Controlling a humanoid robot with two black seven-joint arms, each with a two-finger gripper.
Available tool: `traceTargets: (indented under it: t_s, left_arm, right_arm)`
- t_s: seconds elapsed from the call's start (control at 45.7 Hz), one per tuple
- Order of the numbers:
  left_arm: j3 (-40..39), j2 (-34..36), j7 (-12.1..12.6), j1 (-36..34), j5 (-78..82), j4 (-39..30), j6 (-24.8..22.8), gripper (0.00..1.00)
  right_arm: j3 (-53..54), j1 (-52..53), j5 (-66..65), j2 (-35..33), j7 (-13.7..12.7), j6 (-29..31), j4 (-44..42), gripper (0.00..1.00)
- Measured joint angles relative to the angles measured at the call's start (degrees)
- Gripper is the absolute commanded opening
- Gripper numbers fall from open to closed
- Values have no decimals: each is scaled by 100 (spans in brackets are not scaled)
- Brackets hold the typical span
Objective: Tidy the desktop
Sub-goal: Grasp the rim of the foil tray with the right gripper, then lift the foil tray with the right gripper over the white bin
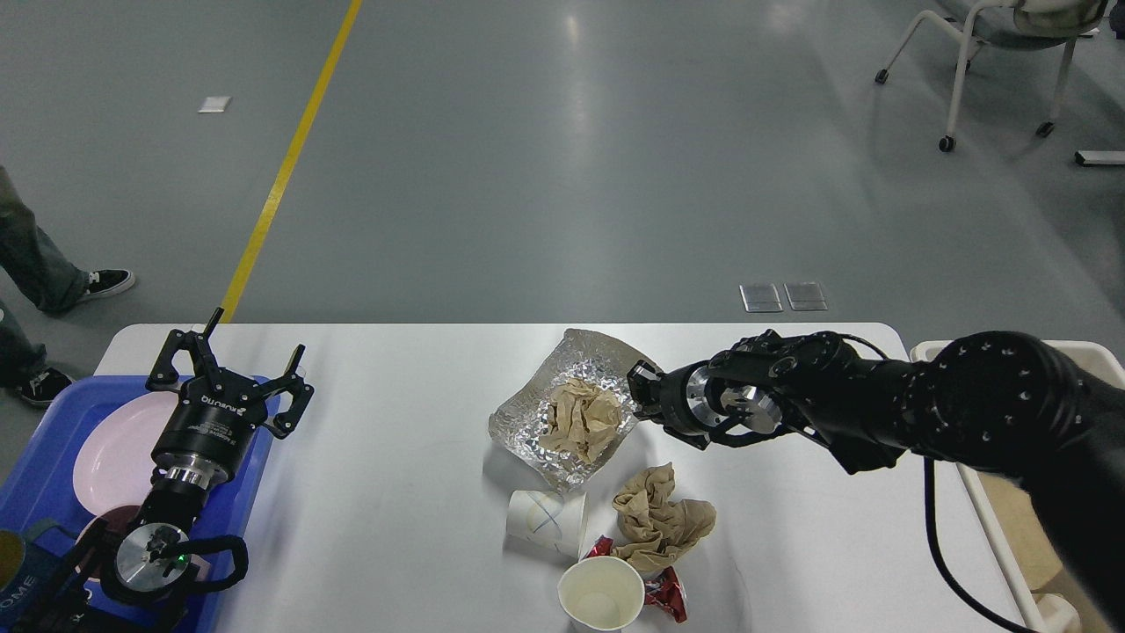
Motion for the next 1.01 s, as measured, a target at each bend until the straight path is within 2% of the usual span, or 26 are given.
traceTargets:
  t_s: [0.241, 0.394, 0.569, 0.765, 1.006]
  left_arm:
    - [0, 0, 0, 0, 0, 0, 0, 96]
    - [0, 0, 0, 0, 0, 0, 0, 96]
    - [0, 2, 0, 1, 0, 0, 0, 96]
    - [0, 4, 0, 1, 0, 0, 0, 96]
    - [0, 8, 0, 1, 0, 0, 0, 96]
  right_arm:
    - [-18, 760, 168, -536, -110, 109, 926, 0]
    - [-316, 1346, 194, -827, -198, 733, 1444, 0]
    - [-1129, 2718, 194, -1160, -201, 1370, 2567, 0]
    - [-1484, 4154, 169, -1553, -155, 2133, 3623, 0]
    - [-1827, 5576, -19, -1661, -139, 2492, 4754, 0]
